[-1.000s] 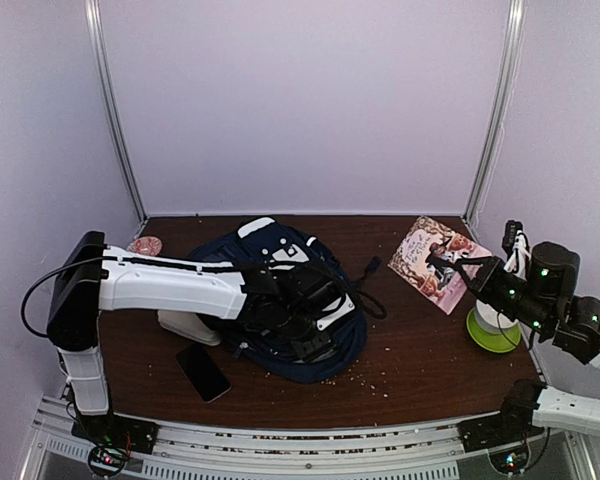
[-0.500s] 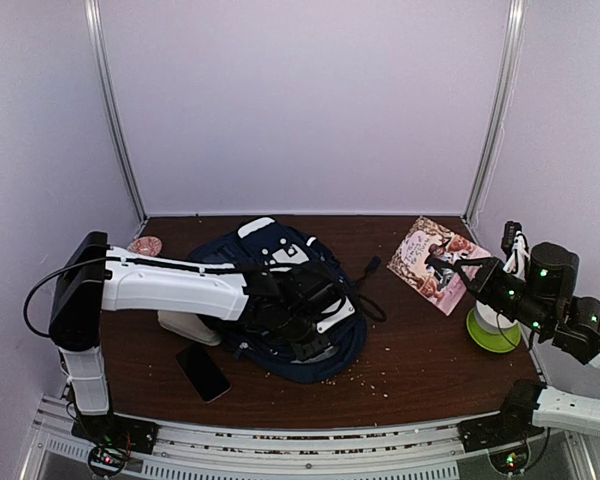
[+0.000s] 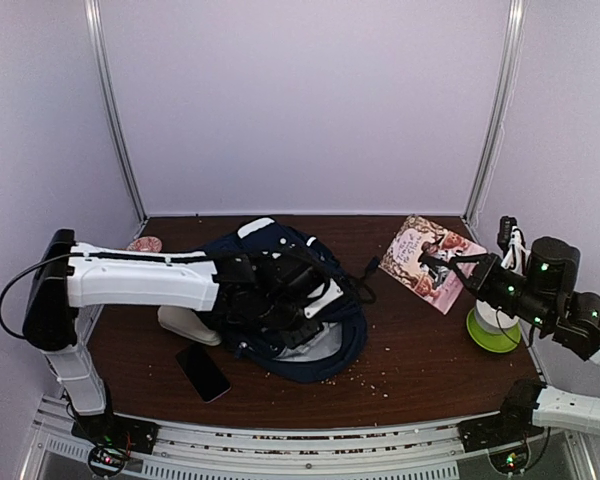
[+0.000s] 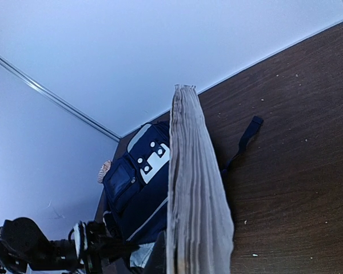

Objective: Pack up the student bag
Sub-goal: Place the book in the student bag.

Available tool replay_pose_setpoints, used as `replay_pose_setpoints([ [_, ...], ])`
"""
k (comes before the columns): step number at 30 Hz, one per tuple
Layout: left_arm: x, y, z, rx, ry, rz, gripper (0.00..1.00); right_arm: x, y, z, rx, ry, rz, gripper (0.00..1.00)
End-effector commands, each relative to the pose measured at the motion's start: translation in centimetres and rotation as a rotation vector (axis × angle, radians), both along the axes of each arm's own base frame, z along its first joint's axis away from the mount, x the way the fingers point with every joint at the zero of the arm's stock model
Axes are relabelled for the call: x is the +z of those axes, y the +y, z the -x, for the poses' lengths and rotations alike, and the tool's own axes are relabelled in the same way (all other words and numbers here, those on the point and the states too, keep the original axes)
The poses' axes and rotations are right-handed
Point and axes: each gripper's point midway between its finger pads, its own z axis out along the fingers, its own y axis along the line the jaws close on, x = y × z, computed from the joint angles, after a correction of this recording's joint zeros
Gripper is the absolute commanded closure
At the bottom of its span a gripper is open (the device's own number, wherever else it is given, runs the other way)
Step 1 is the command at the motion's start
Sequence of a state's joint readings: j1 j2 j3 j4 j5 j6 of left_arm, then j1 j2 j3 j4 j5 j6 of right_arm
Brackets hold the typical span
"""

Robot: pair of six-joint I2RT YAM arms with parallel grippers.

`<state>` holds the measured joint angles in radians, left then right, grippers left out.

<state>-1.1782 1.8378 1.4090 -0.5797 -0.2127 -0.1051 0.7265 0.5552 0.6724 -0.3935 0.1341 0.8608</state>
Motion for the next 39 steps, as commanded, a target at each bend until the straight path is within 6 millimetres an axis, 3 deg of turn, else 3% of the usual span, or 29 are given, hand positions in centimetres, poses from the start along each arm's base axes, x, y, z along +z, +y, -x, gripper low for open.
replay_pose_setpoints([
  [1, 11.3, 3.3, -5.4, 0.225, -0.167, 0.253, 1.0, 3.9, 2.6, 0.6, 0.14, -0.065, -0.105, 1.0],
  [5, 17.4, 5.8, -7.6, 0.342, -0.266, 0.381, 1.0, 4.4, 5.5, 1.1, 0.257, -0.048, -0.228, 1.0],
  [7, 19.4, 6.4, -8.2, 0.379, -0.305, 0.418, 1.0, 4.6, 6.6, 1.4, 0.305, -0.041, -0.286, 1.0],
  [13, 22.4, 7.5, -10.4, 0.473, -0.366, 0.467, 1.0, 5.2, 8.6, 2.6, 0.414, -0.023, -0.333, 1.0],
  [18, 23.0, 6.3, -11.7, 0.478, -0.35, 0.5, 1.0, 3.8, 9.3, 4.1, 0.495, 0.012, -0.374, 1.0],
  [24, 23.8, 3.9, -12.5, 0.45, -0.329, 0.545, 1.0, -1.6, 10.5, 4.6, 0.537, 0.177, -0.337, 1.0],
  [27, 24.7, 2.9, -12.5, 0.422, -0.317, 0.587, 1.0, -3.0, 10.7, 3.7, 0.492, 0.21, -0.354, 1.0],
  [29, 25.0, 2.5, -12.3, 0.408, -0.306, 0.61, 1.0, -2.8, 10.8, 2.7, 0.452, 0.201, -0.394, 1.0],
  [35, 23.9, 1.8, -11.5, 0.382, -0.253, 0.639, 1.0, -3.3, 10.1, -0.5, 0.285, 0.208, -0.553, 1.0],
  [39, 23.4, 1.9, -10.6, 0.373, -0.235, 0.649, 1.0, -3.8, 10.3, -2.1, 0.223, 0.216, -0.567, 1.0],
])
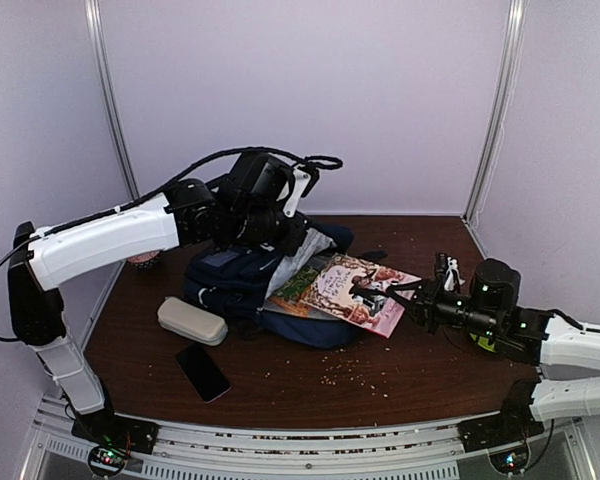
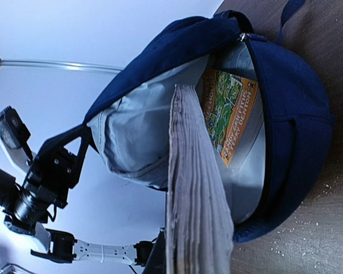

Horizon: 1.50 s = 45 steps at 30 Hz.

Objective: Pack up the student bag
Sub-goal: Place the book in the student bag.

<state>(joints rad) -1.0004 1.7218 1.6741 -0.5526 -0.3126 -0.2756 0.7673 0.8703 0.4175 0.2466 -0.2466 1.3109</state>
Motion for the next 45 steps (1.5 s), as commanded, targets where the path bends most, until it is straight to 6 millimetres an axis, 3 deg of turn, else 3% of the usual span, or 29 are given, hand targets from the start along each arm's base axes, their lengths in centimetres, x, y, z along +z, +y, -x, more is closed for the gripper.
replay_pose_setpoints([
  [1, 6.1, -0.3, 0.0, 0.006, -0.098, 0.217, 1.0, 2.2, -0.1, -2.3, -0.101, -0.031, -0.101, 1.0],
  [15, 8.2, -0.7, 2.1, -0.056, -0.096, 0.322, 1.0, -0.6, 5.7, -7.5, -0.08, 0.005, -0.054, 1.0],
  [20, 8.6, -1.4, 2.9, -0.107, -0.071, 0.364, 1.0, -3.0, 8.5, -9.9, -0.071, 0.022, -0.041, 1.0],
  [25, 8.8, -1.9, 3.5, -0.135, -0.048, 0.395, 1.0, -5.2, 11.4, -11.0, -0.048, 0.052, -0.038, 1.0],
  [34, 7.5, -2.9, 4.7, -0.188, 0.029, 0.449, 1.0, -8.1, 11.9, -13.1, -0.145, 0.087, -0.023, 1.0],
  [40, 7.4, -2.7, 4.6, -0.178, 0.033, 0.456, 1.0, -12.2, 12.2, -13.4, -0.145, 0.168, 0.091, 1.0],
  [43, 7.4, -2.4, 4.4, -0.161, 0.021, 0.447, 1.0, -13.6, 12.1, -12.8, -0.119, 0.188, 0.158, 0.82],
  [45, 7.4, -2.3, 4.3, -0.155, 0.015, 0.441, 1.0, -14.2, 11.8, -12.4, -0.103, 0.194, 0.214, 0.64],
])
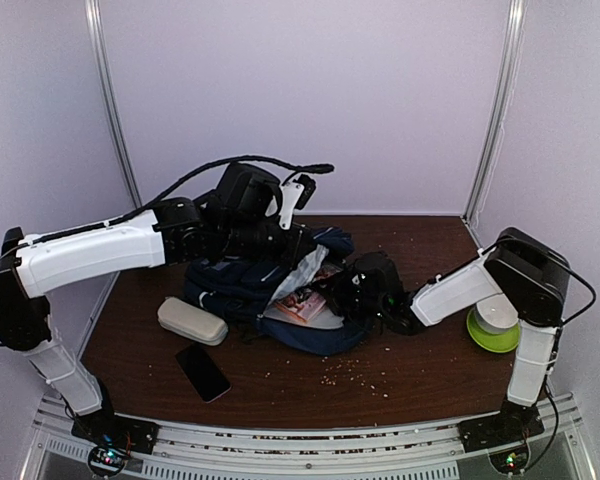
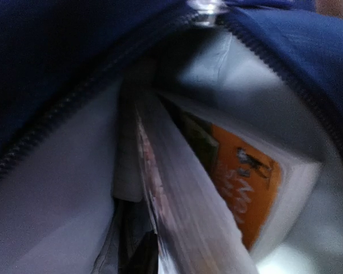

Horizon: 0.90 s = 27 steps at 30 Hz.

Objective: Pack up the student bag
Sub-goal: Place the book in the student bag.

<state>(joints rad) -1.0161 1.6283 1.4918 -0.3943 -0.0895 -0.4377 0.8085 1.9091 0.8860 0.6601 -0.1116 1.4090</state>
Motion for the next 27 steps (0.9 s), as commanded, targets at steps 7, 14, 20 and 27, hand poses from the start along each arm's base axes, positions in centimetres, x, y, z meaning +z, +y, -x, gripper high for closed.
replay_pose_setpoints([
  [7, 8.2, 0.2, -0.3, 0.026, -0.143, 0.218, 1.0, -2.8, -2.2, 2.1, 0.052, 0.077, 0.212, 0.34],
  [14, 6.9, 0.2, -0.8, 0.045, -0.141, 0.187, 1.0, -1.2, -4.0, 3.3, 0.084, 0.072, 0.317, 0.29],
  [20, 6.5, -0.1, -0.8, 0.037, -0.136, 0.185, 1.0, -1.6, -5.2, 3.8, 0.102, 0.072, 0.388, 0.37],
  [27, 6.0, -0.4, -0.4, 0.013, -0.119, 0.185, 1.0, -1.9, -3.2, 3.4, 0.147, 0.075, 0.321, 0.74],
])
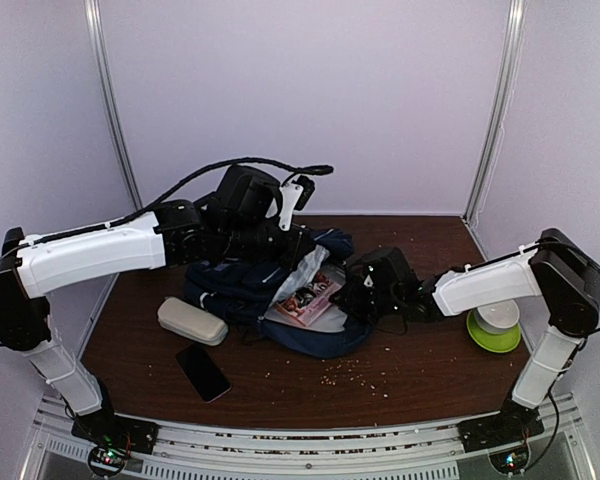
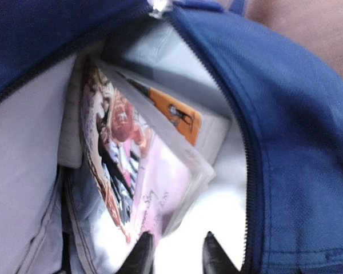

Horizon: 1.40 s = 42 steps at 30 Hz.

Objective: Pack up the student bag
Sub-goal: Place the book in the student bag.

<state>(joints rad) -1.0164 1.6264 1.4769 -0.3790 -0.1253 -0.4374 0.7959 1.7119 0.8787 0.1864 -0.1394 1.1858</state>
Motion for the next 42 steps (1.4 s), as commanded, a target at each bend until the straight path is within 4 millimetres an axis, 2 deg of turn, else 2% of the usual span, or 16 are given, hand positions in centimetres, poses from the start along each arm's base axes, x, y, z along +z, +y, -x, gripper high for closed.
replay_pose_setpoints([
  [1, 6.1, -0.8, 0.1, -0.024, -0.102, 0.19, 1.0, -0.8, 1.0, -0.3, 0.029, 0.02, -0.013, 0.78],
  [7, 5.3, -1.2, 0.5, -0.049, -0.073, 0.187, 1.0, -0.2, 2.8, -1.4, 0.04, 0.011, -0.069, 0.99],
  [12, 4.7, -1.4, 1.1, -0.073, -0.051, 0.183, 1.0, 1.4, 4.2, -2.5, 0.048, -0.032, -0.133, 1.0],
  [15, 4.2, -1.3, 1.1, -0.072, -0.043, 0.17, 1.0, 1.5, 4.5, -2.7, 0.056, -0.04, -0.141, 1.0],
  [16, 4.2, -1.3, 1.1, -0.07, -0.043, 0.166, 1.0, 1.7, 4.4, -2.6, 0.058, -0.044, -0.14, 0.96],
  [19, 3.9, -1.0, 0.9, -0.057, -0.046, 0.146, 1.0, 2.5, 3.3, -1.7, 0.069, -0.066, -0.129, 0.74],
  [23, 3.9, -0.8, 0.6, -0.051, -0.063, 0.124, 1.0, 4.2, 1.3, 0.2, 0.118, -0.107, -0.081, 0.51],
  [25, 3.9, -0.9, 0.6, -0.058, -0.069, 0.111, 0.93, 4.0, -0.4, 1.4, 0.147, -0.098, 0.008, 0.45],
  [27, 3.8, -1.1, 0.7, -0.07, -0.07, 0.099, 0.78, 4.6, -2.1, 2.3, 0.16, -0.12, 0.072, 0.42],
  [30, 3.6, -0.7, 0.8, -0.071, -0.07, 0.079, 0.41, 4.3, -5.0, 3.9, 0.157, -0.138, 0.157, 0.39],
  [31, 3.6, -0.3, 0.8, -0.06, -0.072, 0.072, 0.31, 4.2, -6.0, 4.3, 0.146, -0.144, 0.183, 0.39],
  [32, 3.4, 0.3, 0.9, -0.046, -0.072, 0.058, 0.06, 4.1, -7.0, 4.8, 0.136, -0.148, 0.202, 0.38],
  [33, 3.2, 1.0, 0.9, -0.029, -0.075, 0.044, 0.03, 4.1, -7.8, 5.2, 0.129, -0.156, 0.22, 0.38],
  [36, 3.0, 3.9, 1.1, 0.047, -0.081, 0.002, 0.02, 4.7, -9.8, 6.2, 0.112, -0.185, 0.259, 0.38],
  [38, 2.1, 6.9, 1.1, 0.137, -0.072, -0.037, 0.02, 5.6, -11.1, 6.7, 0.102, -0.216, 0.286, 0.38],
  [42, -2.0, 14.7, 1.0, 0.4, 0.023, -0.1, 0.02, 8.2, -11.6, 7.3, 0.1, -0.309, 0.252, 0.39],
])
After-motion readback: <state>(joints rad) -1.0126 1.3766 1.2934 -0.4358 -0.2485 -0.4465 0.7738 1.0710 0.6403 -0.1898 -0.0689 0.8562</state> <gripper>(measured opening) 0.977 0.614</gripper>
